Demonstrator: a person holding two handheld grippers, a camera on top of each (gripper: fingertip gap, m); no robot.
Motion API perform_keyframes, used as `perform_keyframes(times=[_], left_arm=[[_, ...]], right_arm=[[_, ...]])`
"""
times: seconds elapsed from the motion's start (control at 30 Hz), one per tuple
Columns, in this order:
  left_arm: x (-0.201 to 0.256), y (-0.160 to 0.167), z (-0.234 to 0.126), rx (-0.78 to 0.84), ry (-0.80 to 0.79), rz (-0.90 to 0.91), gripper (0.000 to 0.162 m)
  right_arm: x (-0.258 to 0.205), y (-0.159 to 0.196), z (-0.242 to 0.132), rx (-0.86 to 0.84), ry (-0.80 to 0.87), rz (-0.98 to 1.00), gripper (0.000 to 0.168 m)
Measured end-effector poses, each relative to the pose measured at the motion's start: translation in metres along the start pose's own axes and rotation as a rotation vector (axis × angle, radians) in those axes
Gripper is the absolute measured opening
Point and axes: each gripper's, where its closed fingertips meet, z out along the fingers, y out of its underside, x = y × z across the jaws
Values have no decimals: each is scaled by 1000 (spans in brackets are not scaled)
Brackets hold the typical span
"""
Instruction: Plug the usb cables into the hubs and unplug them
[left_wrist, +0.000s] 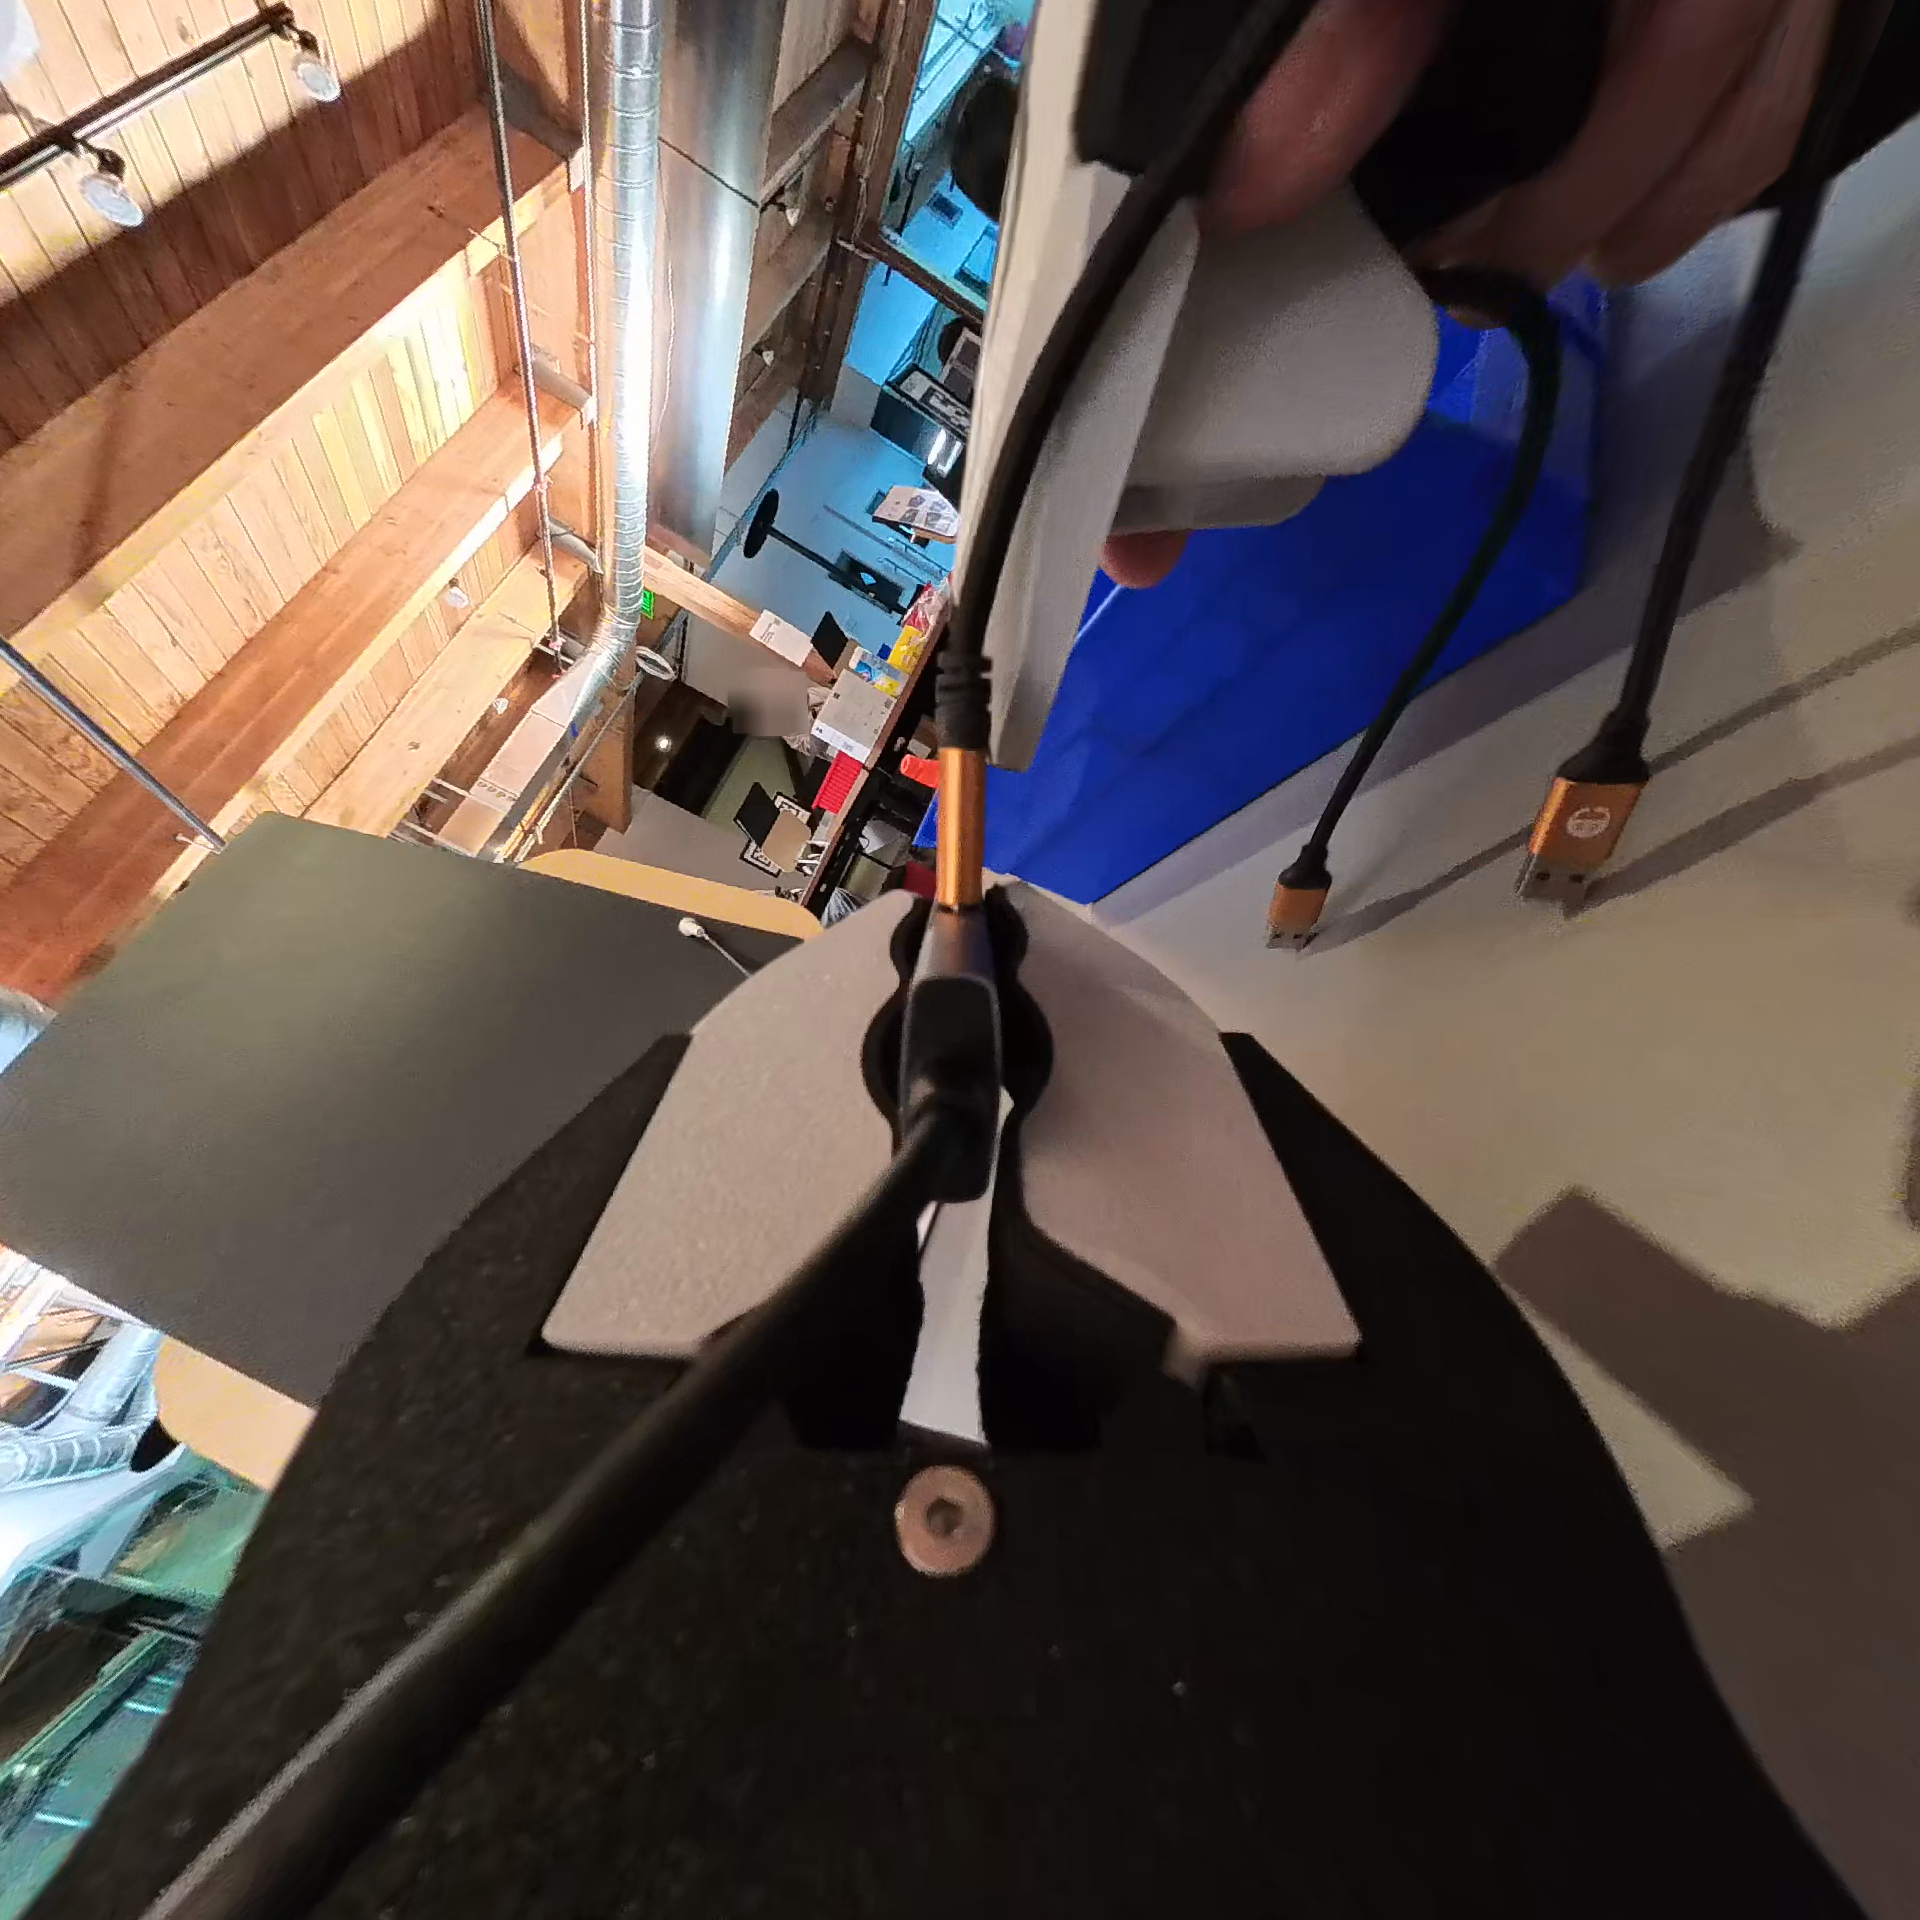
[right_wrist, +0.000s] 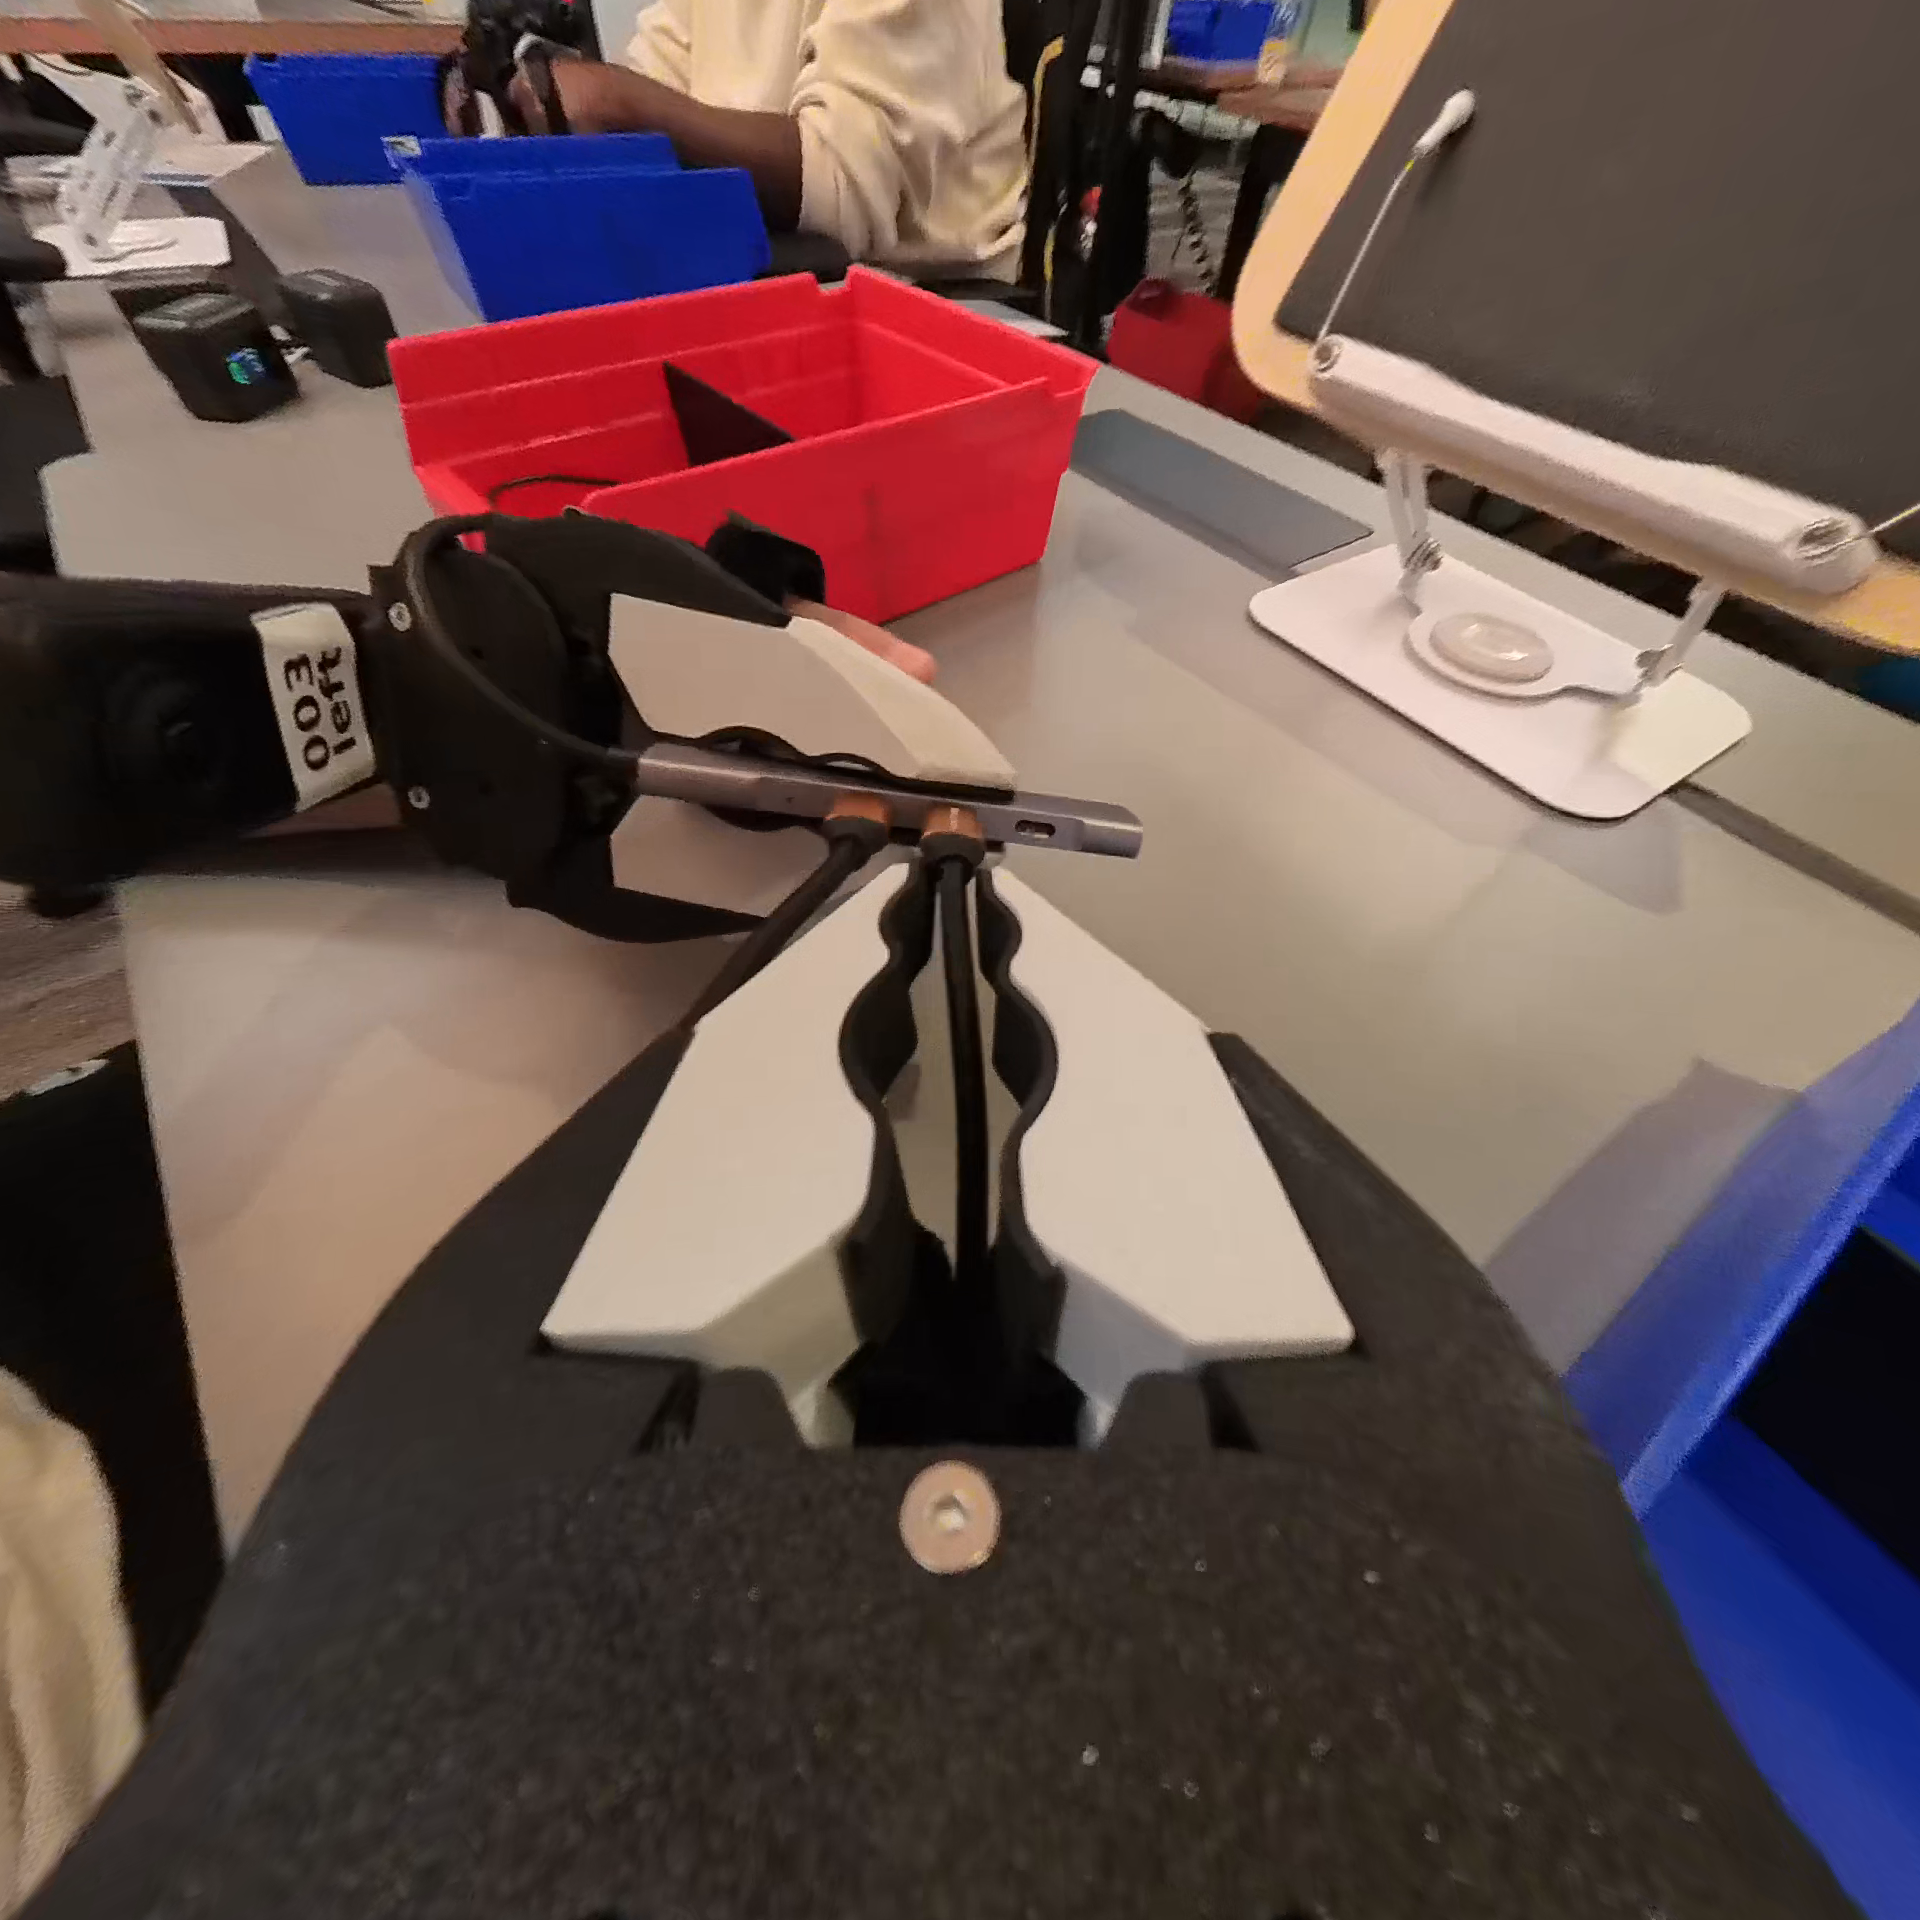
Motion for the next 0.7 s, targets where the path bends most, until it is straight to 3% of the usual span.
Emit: perform_keyframes(times=[0.2,0.7], left_arm=[[5,1,1,-1,28,-27,10],[11,-15,-5,24,54,22,8]], right_arm=[[3,-3,-8,40,93,-45,11],[-9,0,-15,-44,-35,8,7]])
